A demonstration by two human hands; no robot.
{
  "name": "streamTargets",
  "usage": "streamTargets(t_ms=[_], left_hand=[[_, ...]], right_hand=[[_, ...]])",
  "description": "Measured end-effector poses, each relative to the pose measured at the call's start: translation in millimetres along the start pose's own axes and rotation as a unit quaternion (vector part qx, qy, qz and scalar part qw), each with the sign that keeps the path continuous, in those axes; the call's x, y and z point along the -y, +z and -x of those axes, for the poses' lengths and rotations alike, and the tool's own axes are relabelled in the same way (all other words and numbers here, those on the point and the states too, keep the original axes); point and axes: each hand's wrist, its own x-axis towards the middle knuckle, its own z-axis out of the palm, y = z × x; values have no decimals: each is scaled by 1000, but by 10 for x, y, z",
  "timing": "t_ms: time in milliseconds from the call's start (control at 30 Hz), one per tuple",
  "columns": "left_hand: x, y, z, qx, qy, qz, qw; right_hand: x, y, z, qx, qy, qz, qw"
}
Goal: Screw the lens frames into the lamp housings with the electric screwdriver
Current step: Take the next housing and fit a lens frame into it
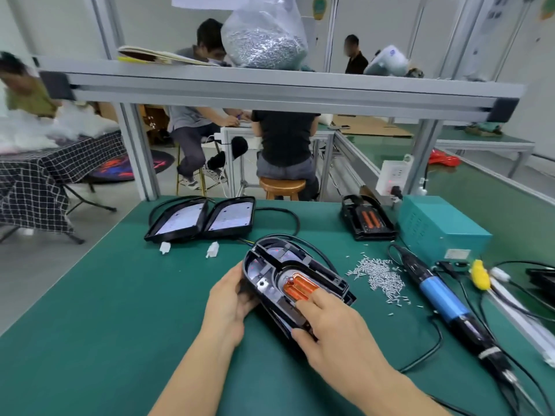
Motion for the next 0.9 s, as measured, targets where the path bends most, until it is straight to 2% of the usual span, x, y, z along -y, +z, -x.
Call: streamTargets(t_ms=[233,367,433,733,900], left_hand=[[26,-32,-29,14,7,11,1000],[36,-49,-53,25,-7,32,999],[45,-62,-67,33,-6,25,999],[29,-98,-95,42,-20,47,998],[29,-95,-102,32,-29,41,998]], right_hand=[[122,13,24,-30,26,36,999],[164,-10,-1,10,68,58,996],[202,-31,-12,-10,55,84,995],[113,-4,34,-84,10,57,995],[133,-25,2,-53,20,64,996]])
